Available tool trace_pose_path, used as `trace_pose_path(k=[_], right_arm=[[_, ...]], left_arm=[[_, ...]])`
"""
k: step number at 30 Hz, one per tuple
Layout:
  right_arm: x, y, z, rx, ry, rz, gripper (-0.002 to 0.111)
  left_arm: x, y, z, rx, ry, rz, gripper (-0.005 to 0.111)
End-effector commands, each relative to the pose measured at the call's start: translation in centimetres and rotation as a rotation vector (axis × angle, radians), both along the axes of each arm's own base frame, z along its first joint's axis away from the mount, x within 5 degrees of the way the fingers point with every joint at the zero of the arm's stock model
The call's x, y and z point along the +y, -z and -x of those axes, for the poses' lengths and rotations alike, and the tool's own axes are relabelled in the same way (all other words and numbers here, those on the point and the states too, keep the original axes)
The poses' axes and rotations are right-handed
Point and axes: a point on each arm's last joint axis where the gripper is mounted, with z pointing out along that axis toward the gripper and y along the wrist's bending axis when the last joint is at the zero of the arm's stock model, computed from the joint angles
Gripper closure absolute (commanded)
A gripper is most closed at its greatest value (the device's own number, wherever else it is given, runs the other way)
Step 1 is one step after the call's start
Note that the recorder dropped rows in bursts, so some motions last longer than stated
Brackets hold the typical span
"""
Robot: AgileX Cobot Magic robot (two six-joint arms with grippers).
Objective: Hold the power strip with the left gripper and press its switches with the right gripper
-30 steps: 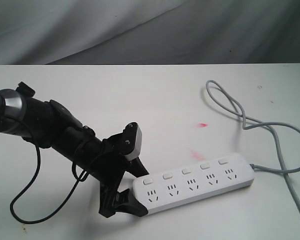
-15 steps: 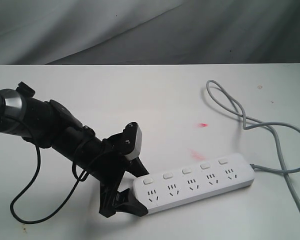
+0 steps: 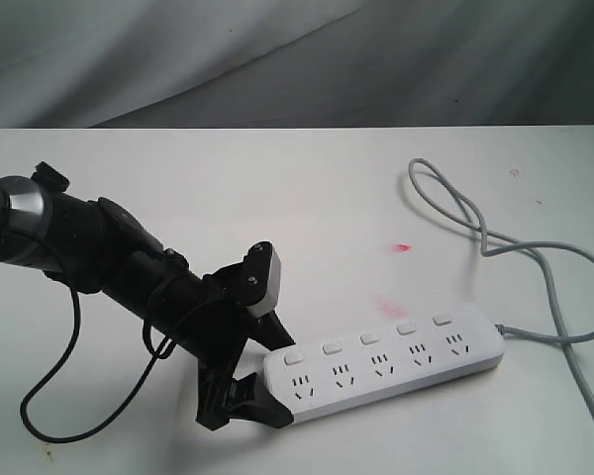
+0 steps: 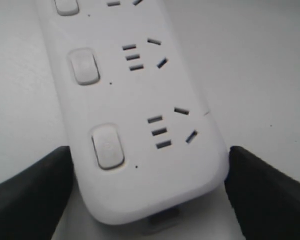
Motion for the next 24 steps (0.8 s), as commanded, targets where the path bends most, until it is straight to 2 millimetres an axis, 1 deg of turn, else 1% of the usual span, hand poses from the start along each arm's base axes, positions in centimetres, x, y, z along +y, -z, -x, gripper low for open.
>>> trace_pose_path(k=[1,3,5,8,10,12,14,18,22,24], right_arm=[[0.4,-2.9,-4.2,0.172,-0.088,0.18,0.108],[0.9,-3.8,-5.8,0.221,-0.155,0.232,0.108],[1.5,-4.3,-7.4,0.271,-0.258,0.283,0.108],[3.0,-4.2,-9.6,0.32,-0.482,0.355,0.108],[4.1,-3.6,-10.7,0.318,-0.66,0.429,0.108],[5.1,-2.7,-11.7,0.311,-0.842,0.46,0.108],[5.6,-1.6,-12.8,0.314,-0.941,0.442,0.108],[5.6,1.6,-16.2,0.382,-0.977,0.368,0.108],[5.5,5.1,-18.8,0.48,-1.01,0.319,0.108],[5.8,7.1,-19.8,0.524,-1.066,0.312,0.108]], left_arm=[[0.0,0.0,-0.1,-0.033,-0.002,-0.023,0.077],[0.0,0.0,-0.1,-0.033,-0.002,-0.023,0.077],[0.0,0.0,-0.1,-0.033,-0.002,-0.023,0.077],[0.0,0.0,-0.1,-0.033,-0.002,-0.023,0.077],[0.0,0.0,-0.1,-0.033,-0.002,-0.023,0.077],[0.0,0.0,-0.1,-0.033,-0.002,-0.023,0.077],[0.0,0.0,-0.1,-0.033,-0.002,-0.023,0.077],[0.0,0.0,-0.1,-0.033,-0.002,-0.023,0.077],[0.0,0.0,-0.1,-0.033,-0.002,-0.023,0.077],[0.0,0.0,-0.1,-0.033,-0.002,-0.023,0.077]])
